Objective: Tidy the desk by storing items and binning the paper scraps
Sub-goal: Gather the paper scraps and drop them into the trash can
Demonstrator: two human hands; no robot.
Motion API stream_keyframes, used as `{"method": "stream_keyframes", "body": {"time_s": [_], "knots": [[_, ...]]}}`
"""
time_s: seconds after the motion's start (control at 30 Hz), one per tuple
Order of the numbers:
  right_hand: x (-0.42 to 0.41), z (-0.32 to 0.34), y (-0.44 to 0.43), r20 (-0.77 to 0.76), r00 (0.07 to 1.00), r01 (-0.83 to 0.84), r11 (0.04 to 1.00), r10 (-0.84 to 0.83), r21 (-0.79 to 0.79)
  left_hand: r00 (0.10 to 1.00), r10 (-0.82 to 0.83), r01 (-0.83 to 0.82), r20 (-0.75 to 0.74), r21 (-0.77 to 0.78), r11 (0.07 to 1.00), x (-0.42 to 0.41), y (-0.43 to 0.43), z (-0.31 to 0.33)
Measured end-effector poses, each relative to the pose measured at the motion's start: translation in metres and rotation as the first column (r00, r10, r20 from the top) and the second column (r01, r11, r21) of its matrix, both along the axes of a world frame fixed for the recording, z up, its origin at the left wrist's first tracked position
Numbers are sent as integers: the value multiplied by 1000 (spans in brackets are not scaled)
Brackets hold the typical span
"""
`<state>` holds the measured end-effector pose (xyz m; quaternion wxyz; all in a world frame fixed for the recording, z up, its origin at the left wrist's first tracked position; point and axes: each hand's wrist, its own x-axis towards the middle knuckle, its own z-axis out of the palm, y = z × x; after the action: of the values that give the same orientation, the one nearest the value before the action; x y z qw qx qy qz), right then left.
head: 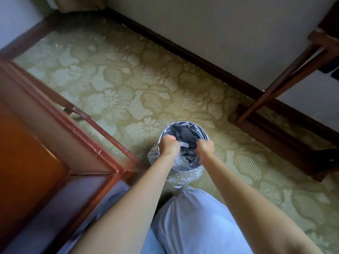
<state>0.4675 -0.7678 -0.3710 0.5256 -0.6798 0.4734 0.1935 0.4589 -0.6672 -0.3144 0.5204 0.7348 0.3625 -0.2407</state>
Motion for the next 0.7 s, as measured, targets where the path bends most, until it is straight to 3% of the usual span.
{"method": "stream_keyframes", "body": {"time_s": [0.13, 0.27, 0.43, 0.53, 0.7], "knots": [[0, 75, 4, 209, 938, -220, 943, 275, -251, 949, -228, 200, 220, 145, 969, -5, -1, 78], [-1, 166, 16, 429, 777, -252, 852, 461, -459, 833, -314, 201, 455, 282, 938, -17, 10, 162], [-21, 267, 52, 661, 514, -189, 824, 546, -534, 634, -306, -28, 710, 416, 909, -54, 51, 260], [-49, 305, 92, 728, 350, -234, 807, 590, -542, 554, -301, -196, 776, 473, 859, -90, 94, 295], [-111, 327, 181, 752, 132, -388, 732, 646, -561, 626, -231, -370, 744, 545, 752, -163, 177, 307]]}}
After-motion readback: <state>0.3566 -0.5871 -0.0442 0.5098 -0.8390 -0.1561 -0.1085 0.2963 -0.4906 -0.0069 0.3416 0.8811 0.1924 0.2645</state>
